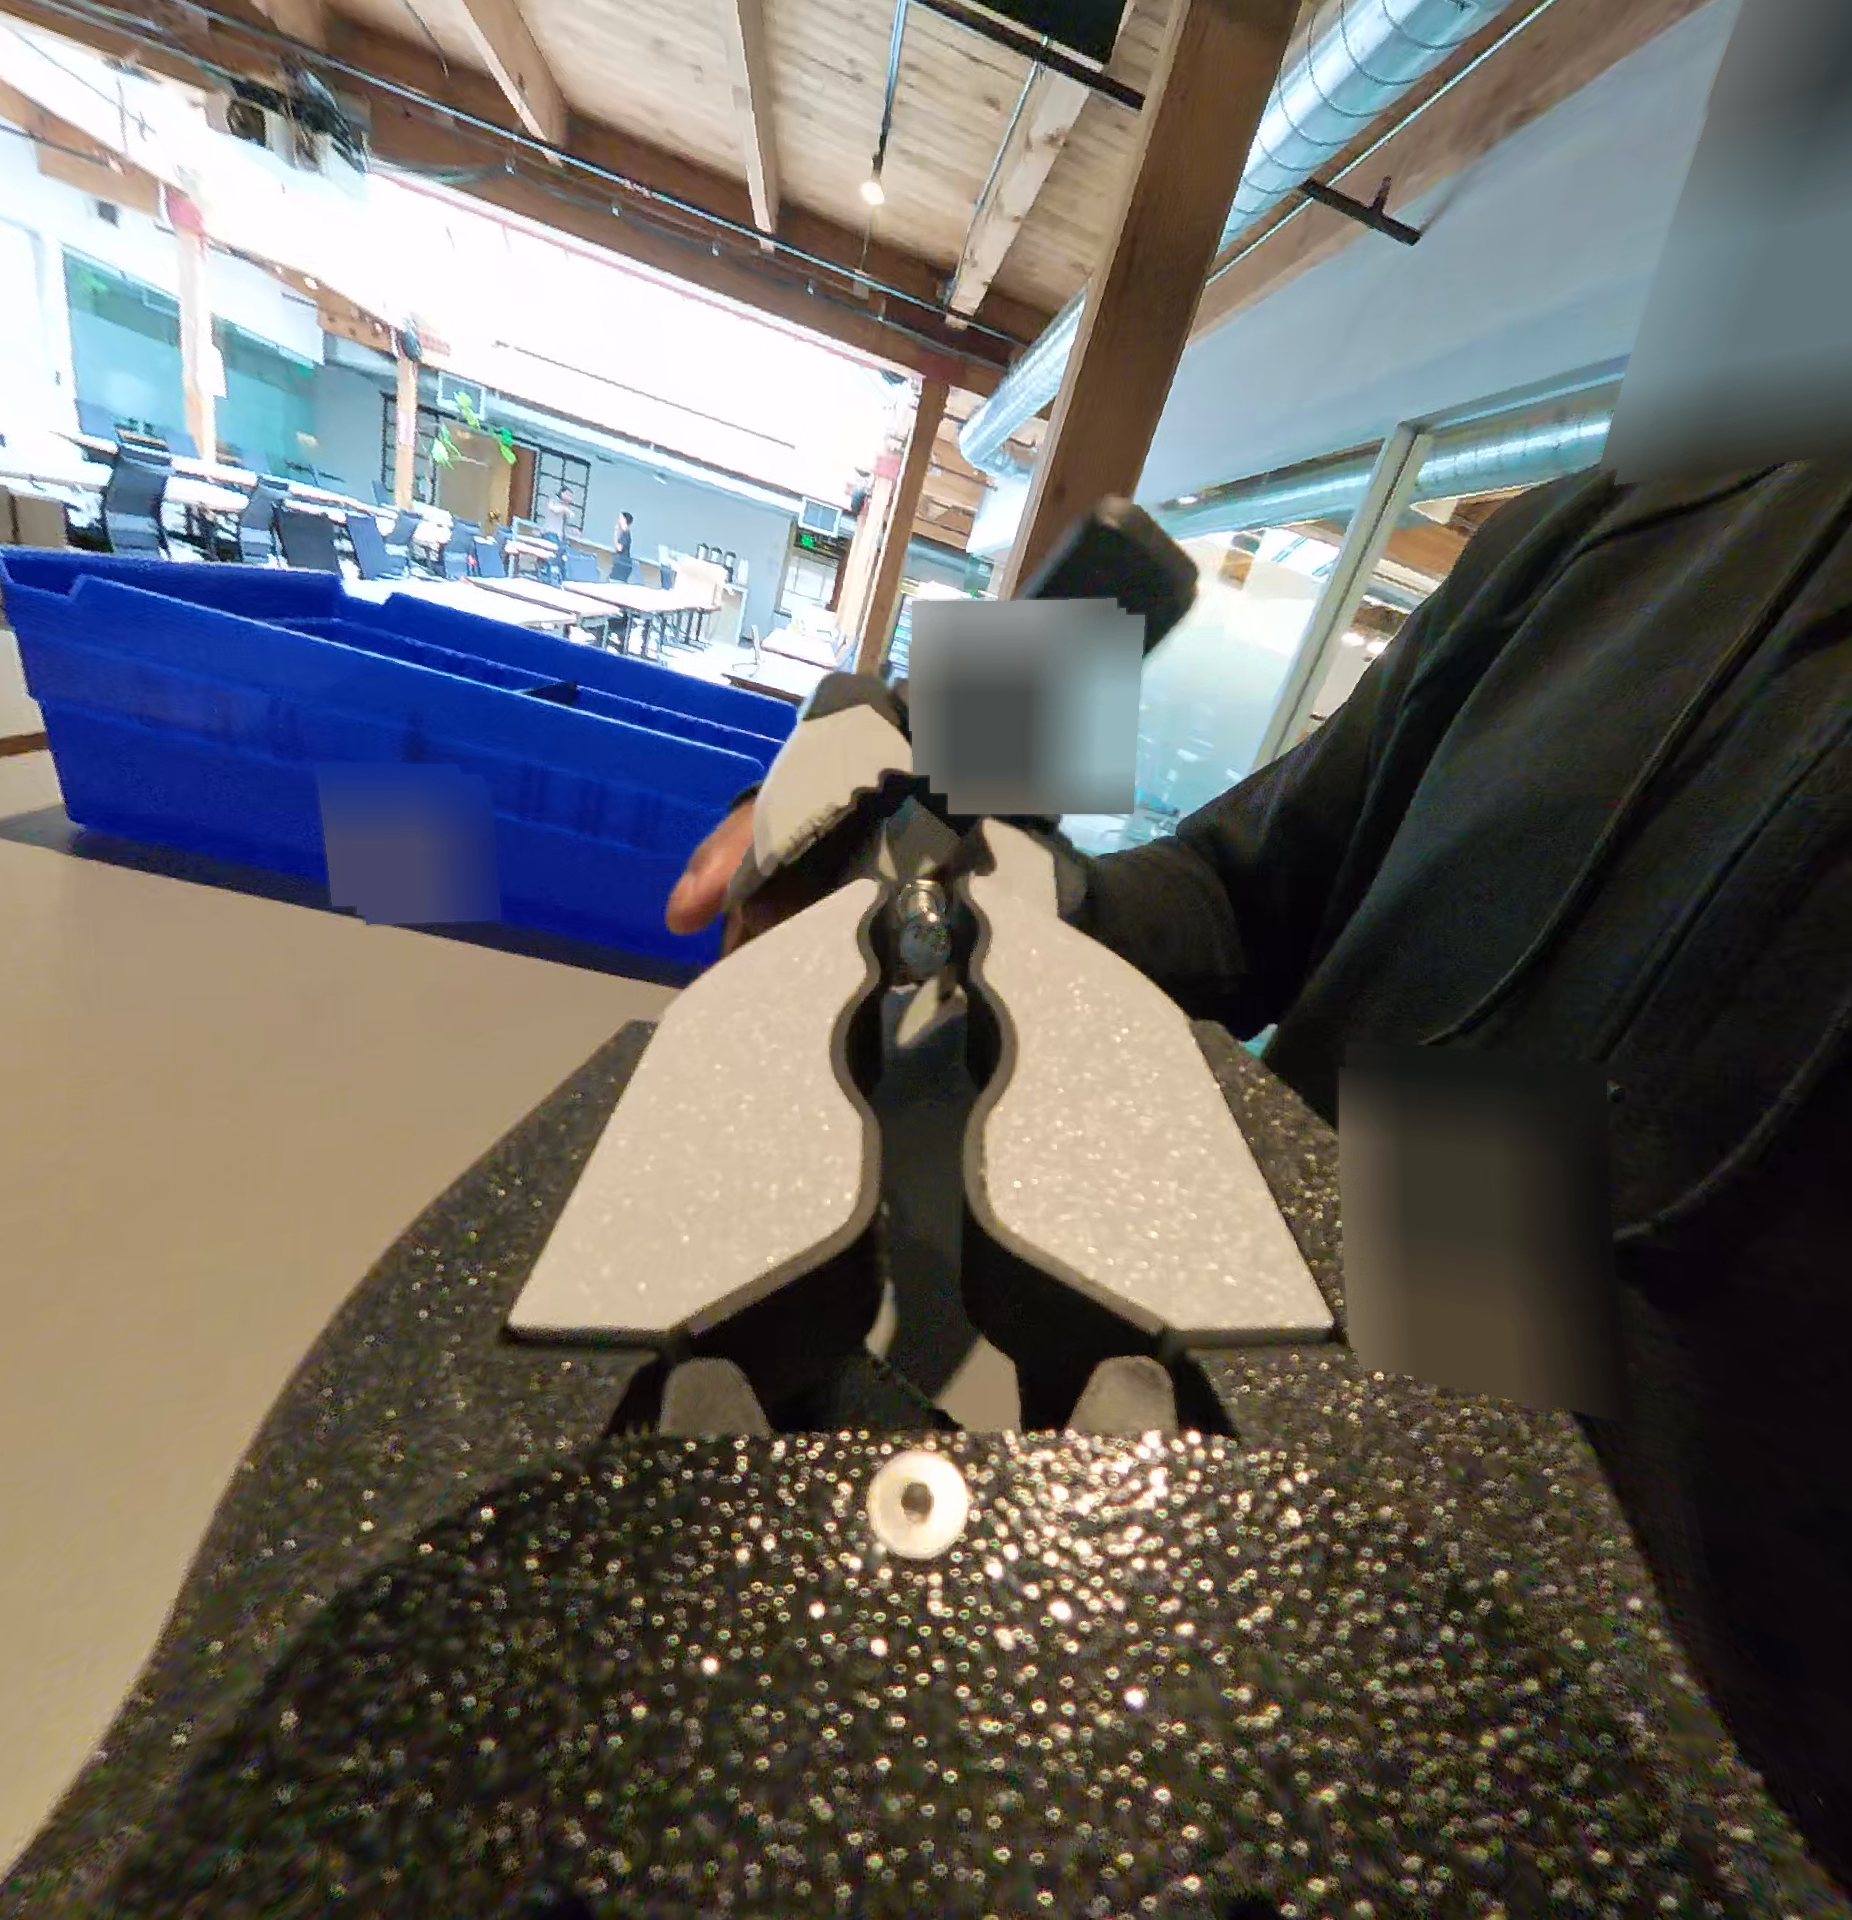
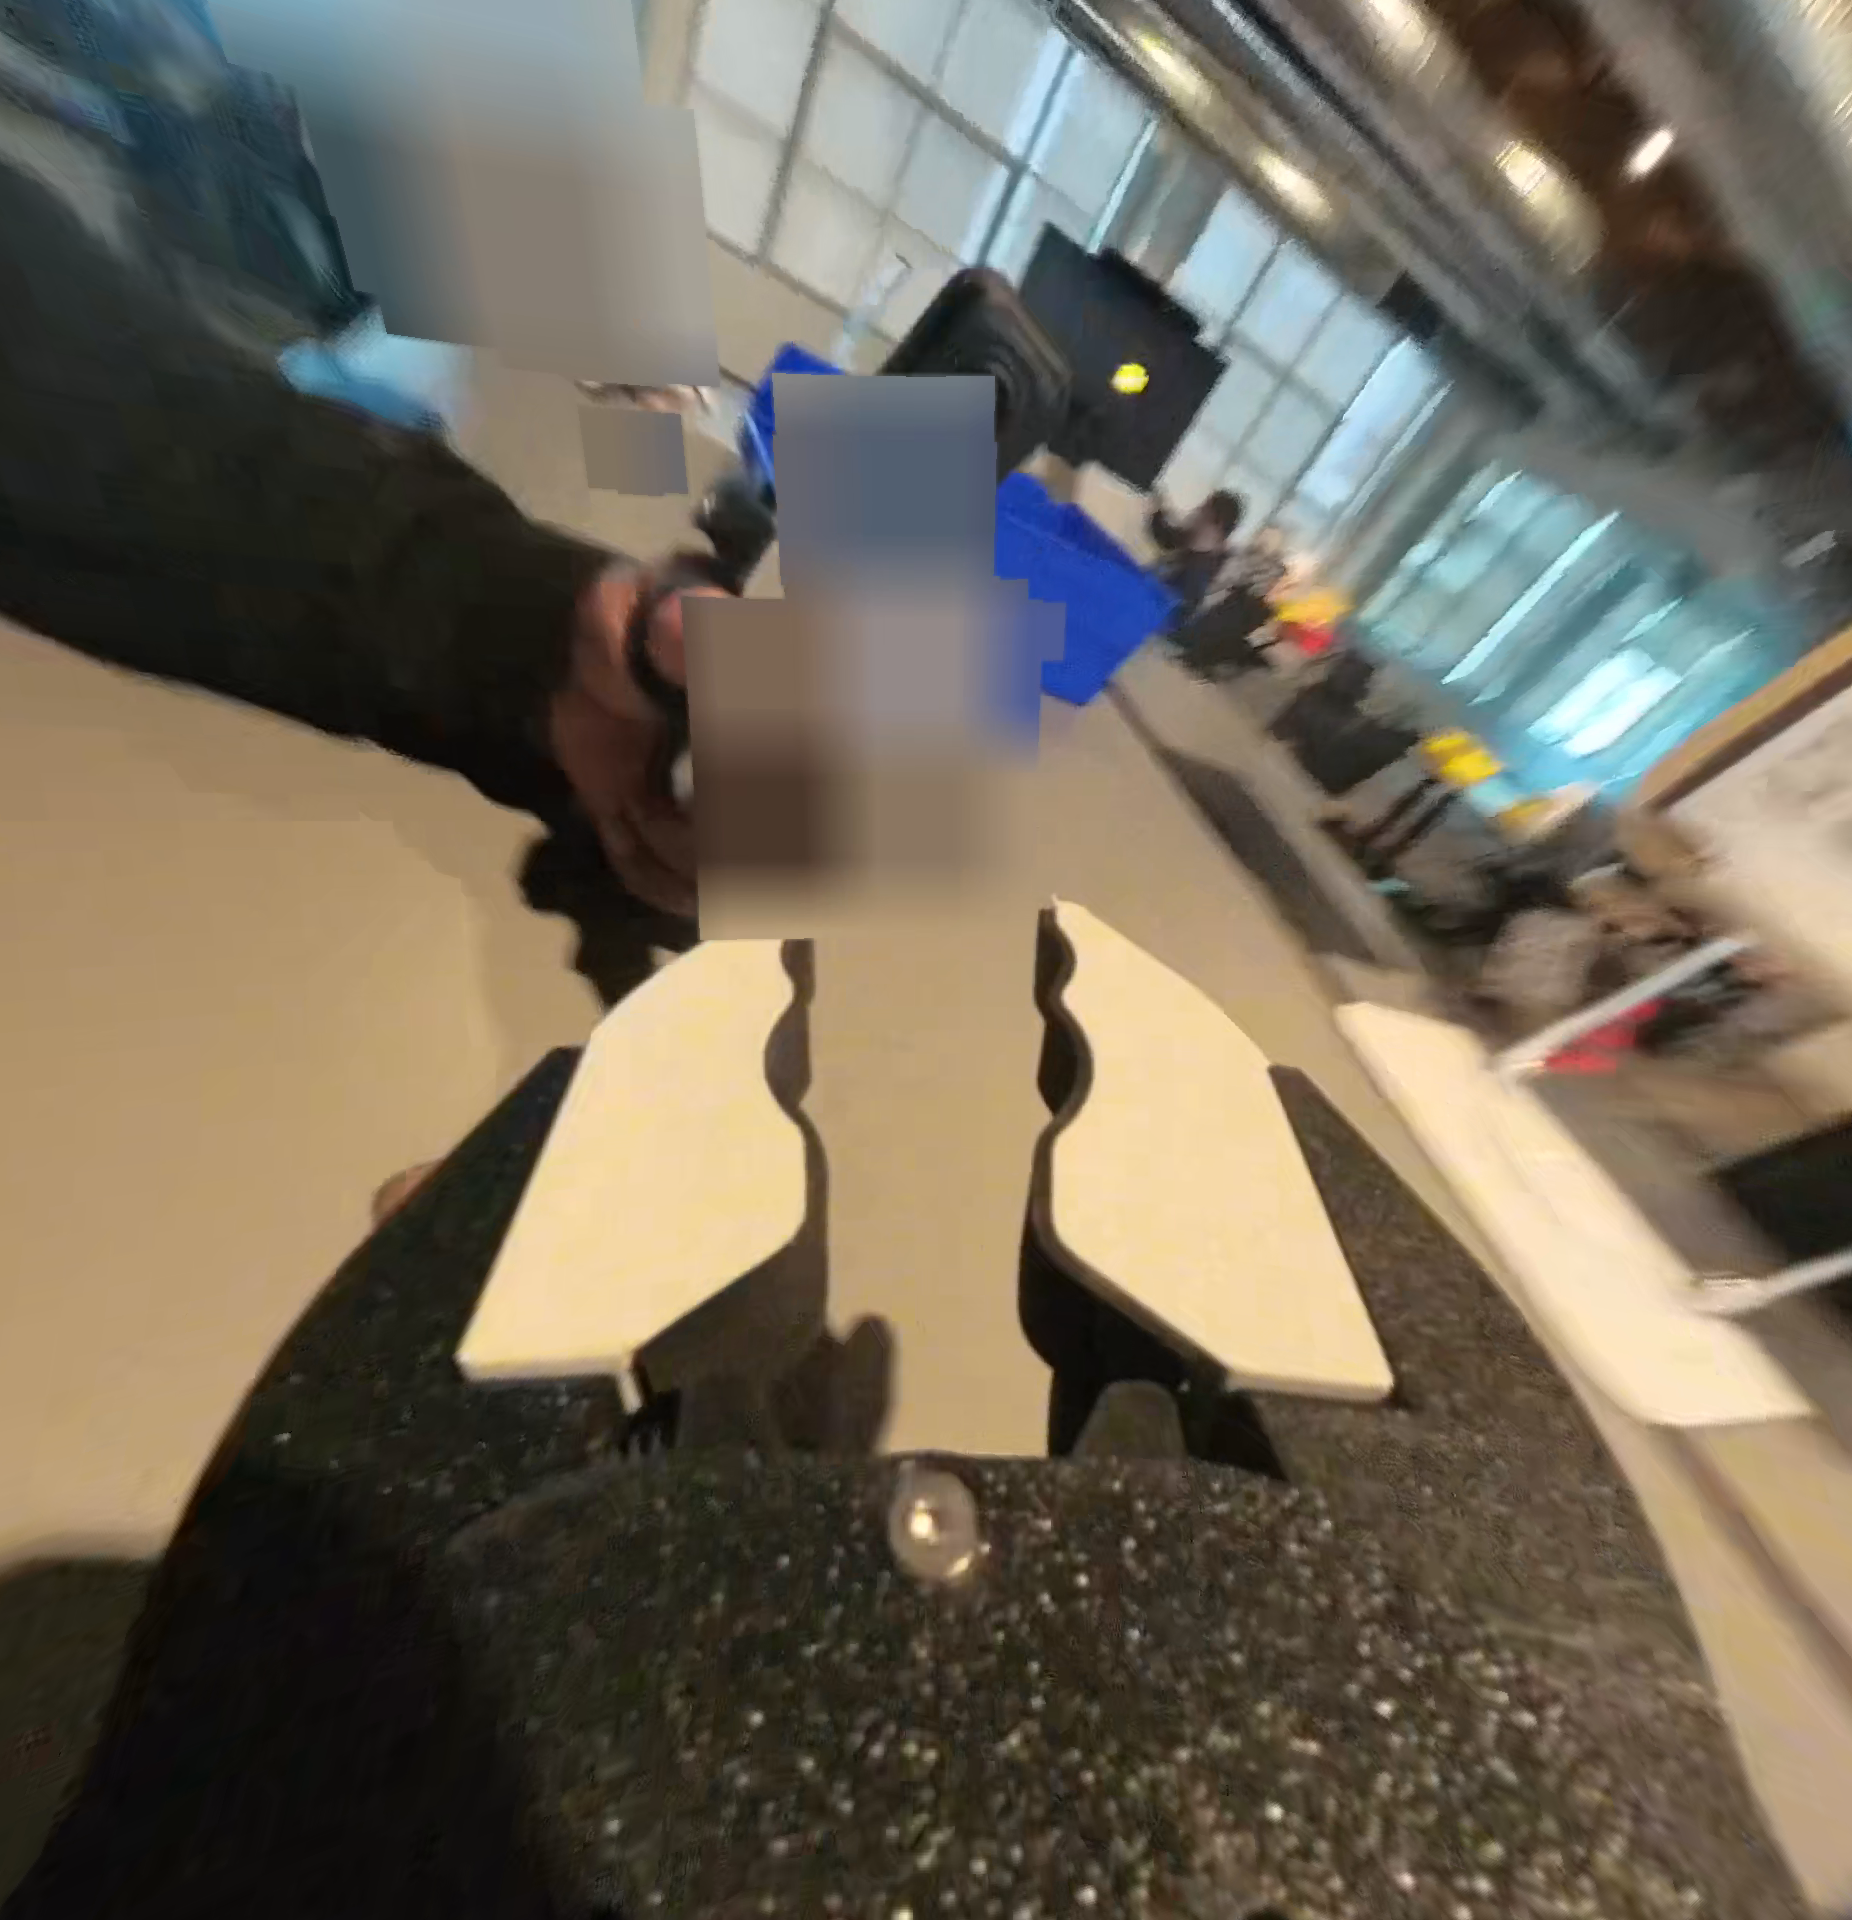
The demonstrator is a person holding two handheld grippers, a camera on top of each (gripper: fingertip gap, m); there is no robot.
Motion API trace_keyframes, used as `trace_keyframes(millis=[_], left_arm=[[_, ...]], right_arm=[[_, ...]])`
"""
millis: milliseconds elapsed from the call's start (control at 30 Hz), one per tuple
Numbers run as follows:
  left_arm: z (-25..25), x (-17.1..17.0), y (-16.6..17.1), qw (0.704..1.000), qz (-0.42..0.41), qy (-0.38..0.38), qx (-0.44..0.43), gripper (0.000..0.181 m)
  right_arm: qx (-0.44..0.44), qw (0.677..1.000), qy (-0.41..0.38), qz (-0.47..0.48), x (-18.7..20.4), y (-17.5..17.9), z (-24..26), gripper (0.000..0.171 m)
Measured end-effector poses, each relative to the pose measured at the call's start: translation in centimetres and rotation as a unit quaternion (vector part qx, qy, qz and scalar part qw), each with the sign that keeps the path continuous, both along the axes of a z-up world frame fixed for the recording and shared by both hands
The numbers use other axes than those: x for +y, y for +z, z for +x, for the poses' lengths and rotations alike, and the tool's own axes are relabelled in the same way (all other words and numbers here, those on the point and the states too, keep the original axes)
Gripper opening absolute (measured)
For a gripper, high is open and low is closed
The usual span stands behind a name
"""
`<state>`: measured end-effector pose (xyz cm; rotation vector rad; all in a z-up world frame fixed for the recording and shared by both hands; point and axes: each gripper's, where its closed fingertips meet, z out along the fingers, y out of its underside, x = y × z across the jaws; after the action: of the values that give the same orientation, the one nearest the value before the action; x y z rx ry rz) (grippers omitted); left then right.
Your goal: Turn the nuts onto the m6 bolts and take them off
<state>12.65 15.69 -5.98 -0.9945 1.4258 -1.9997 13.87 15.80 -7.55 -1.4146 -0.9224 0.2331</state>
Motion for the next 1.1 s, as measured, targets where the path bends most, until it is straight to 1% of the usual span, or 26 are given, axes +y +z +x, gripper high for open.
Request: trace_keyframes(millis=[100,167,233,300,433,467,533,600,633,667,733,800,833,867,933,1000,1033,1100], left_arm=[[0.1,0.0,-0.1,1.0,0.017,0.009,-0.005,0.01],[0.1,0.0,-0.1,1.0,0.025,0.015,-0.009,0.01],[0.1,0.0,-0.1,0.999,0.031,0.018,-0.012,0.01],[0.1,-0.2,-0.1,0.999,0.037,0.017,-0.013,0.01],[0.1,-0.1,-0.2,0.999,0.039,0.021,-0.013,0.01],[0.2,0.0,-0.2,0.999,0.037,0.021,-0.009,0.01],[0.3,0.1,-0.4,0.999,0.029,0.019,0.005,0.01],[0.4,0.1,-0.7,1.0,0.014,0.01,0.024,0.01],[0.4,0.0,-0.8,0.999,0.003,0.001,0.035,0.01],[0.4,0.0,-0.9,0.999,-0.008,-0.006,0.044,0.01],[0.4,0.1,-1.0,0.998,-0.024,-0.016,0.057,0.01],[0.3,0.1,-1.1,0.997,-0.036,-0.024,0.065,0.01],[0.4,0.1,-1.1,0.997,-0.036,-0.02,0.065,0.01],[0.4,0.2,-1.1,0.997,-0.034,-0.016,0.064,0.01],[0.2,0.1,-0.8,0.998,-0.03,-0.016,0.048,0.01],[0.1,0.4,-0.5,0.999,-0.022,-0.003,0.034,0.01],[0.1,0.4,-0.5,0.999,-0.02,0.0,0.031,0.01],[0.2,0.6,-0.5,0.999,-0.015,0.008,0.028,0.01]], right_arm=[[0.112,0.988,0.05,-0.089,-0.5,0.8,-0.1,0.041],[0.157,0.976,0.069,-0.133,-0.6,1.1,-0.2,0.038],[0.17,0.969,0.074,-0.163,-0.5,0.8,-0.3,0.03],[0.16,0.967,0.075,-0.185,-0.6,0.1,-0.6,0.019],[0.136,0.971,0.066,-0.186,-0.6,-0.4,-1.0,0.01],[0.123,0.976,0.057,-0.17,-0.4,-0.4,-0.8,0.01],[0.071,0.991,0.032,-0.106,-0.2,-0.3,-0.5,0.01],[-0.016,1.0,-0.001,-0.018,0.0,-0.4,-0.1,0.01],[-0.07,0.997,-0.02,0.037,0.1,-0.4,0.0,0.01],[-0.126,0.987,-0.041,0.092,0.2,-0.4,0.2,0.01],[-0.224,0.954,-0.075,0.183,0.3,-0.4,0.3,0.01],[-0.283,0.922,-0.095,0.247,0.3,-0.2,0.3,0.01],[-0.29,0.918,-0.1,0.253,0.4,-0.2,0.4,0.01],[-0.277,0.926,-0.097,0.237,0.4,-0.4,0.4,0.01],[-0.2,0.963,-0.072,0.164,0.3,-0.7,0.2,0.012],[-0.098,0.992,-0.039,0.066,0.2,-0.6,0.1,0.03],[-0.046,0.999,-0.017,0.013,0.0,-0.6,0.0,0.035],[0.048,0.996,0.014,-0.07,-0.1,-0.3,0.1,0.041]])
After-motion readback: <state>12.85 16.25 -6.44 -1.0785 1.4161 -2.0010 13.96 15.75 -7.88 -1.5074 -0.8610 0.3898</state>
